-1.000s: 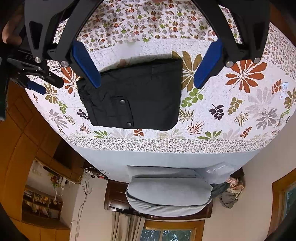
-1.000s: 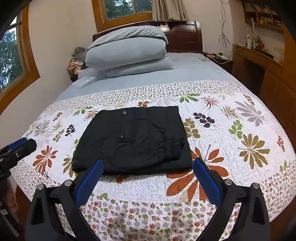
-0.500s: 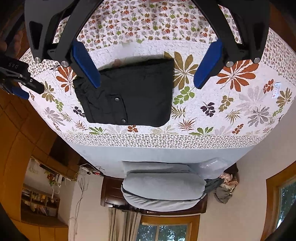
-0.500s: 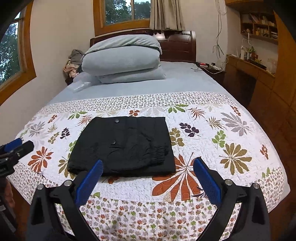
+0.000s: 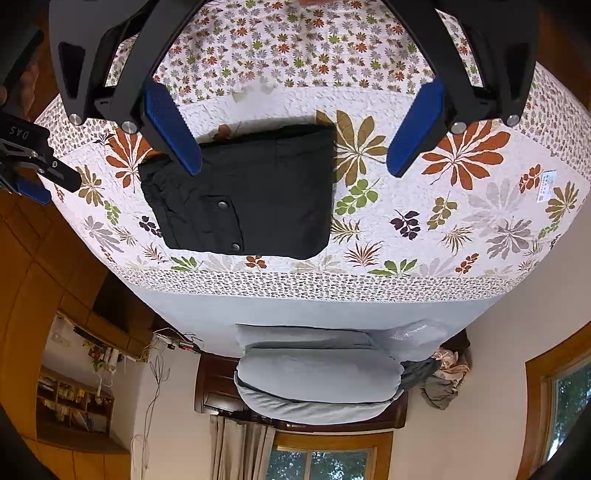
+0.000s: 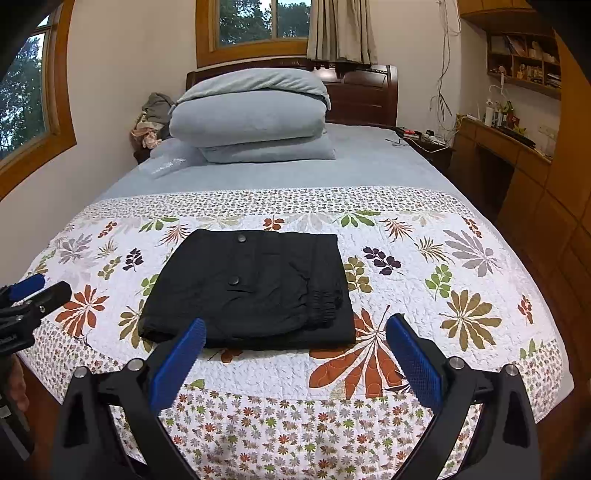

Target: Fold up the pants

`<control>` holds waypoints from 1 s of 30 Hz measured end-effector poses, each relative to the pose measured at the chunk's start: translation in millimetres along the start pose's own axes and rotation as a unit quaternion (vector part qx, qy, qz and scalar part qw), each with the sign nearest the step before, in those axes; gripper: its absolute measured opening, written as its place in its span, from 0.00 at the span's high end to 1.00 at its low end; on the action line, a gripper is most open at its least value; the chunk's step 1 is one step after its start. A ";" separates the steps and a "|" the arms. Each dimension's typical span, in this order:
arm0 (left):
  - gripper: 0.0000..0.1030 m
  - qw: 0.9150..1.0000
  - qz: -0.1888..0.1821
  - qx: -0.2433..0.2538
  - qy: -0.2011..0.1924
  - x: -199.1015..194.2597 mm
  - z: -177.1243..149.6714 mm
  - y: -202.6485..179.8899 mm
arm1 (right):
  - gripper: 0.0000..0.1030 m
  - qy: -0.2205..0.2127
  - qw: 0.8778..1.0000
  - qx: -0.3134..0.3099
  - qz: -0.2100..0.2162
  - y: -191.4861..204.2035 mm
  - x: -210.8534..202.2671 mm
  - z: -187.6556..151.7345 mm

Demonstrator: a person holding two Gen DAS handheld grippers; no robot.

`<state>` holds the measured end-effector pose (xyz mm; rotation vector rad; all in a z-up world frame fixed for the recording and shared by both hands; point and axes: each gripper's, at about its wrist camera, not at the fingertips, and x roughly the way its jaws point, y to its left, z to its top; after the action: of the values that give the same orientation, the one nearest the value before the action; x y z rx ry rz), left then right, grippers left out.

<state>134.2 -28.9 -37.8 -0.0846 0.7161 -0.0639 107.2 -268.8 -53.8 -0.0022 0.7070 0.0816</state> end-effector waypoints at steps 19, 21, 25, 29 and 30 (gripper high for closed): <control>0.02 1.000 0.002 0.011 0.000 0.5 -1.9 -1.7 | 0.04 0.000 1.000 -0.002 0.003 1.2 -0.4 1.7; 0.02 1.000 -0.002 0.011 -0.002 -0.4 -2.2 -2.7 | 0.04 -0.001 1.000 -0.003 0.002 1.0 -0.3 1.4; 0.02 1.000 0.000 0.014 -0.001 -0.4 -2.4 -4.0 | 0.04 -0.001 1.000 -0.003 0.002 1.2 -0.2 1.0; 0.02 1.000 -0.005 0.008 0.004 0.9 -1.9 -3.2 | 0.04 -0.001 1.000 -0.001 0.002 0.1 -0.1 0.9; 0.02 1.000 -0.004 0.006 0.006 1.1 -1.9 -2.9 | 0.04 -0.001 1.000 0.000 0.002 -0.6 0.2 0.8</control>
<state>133.7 -32.0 -39.6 -0.0757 0.7275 -0.0760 107.8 -269.4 -53.3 -0.0008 0.7059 0.0864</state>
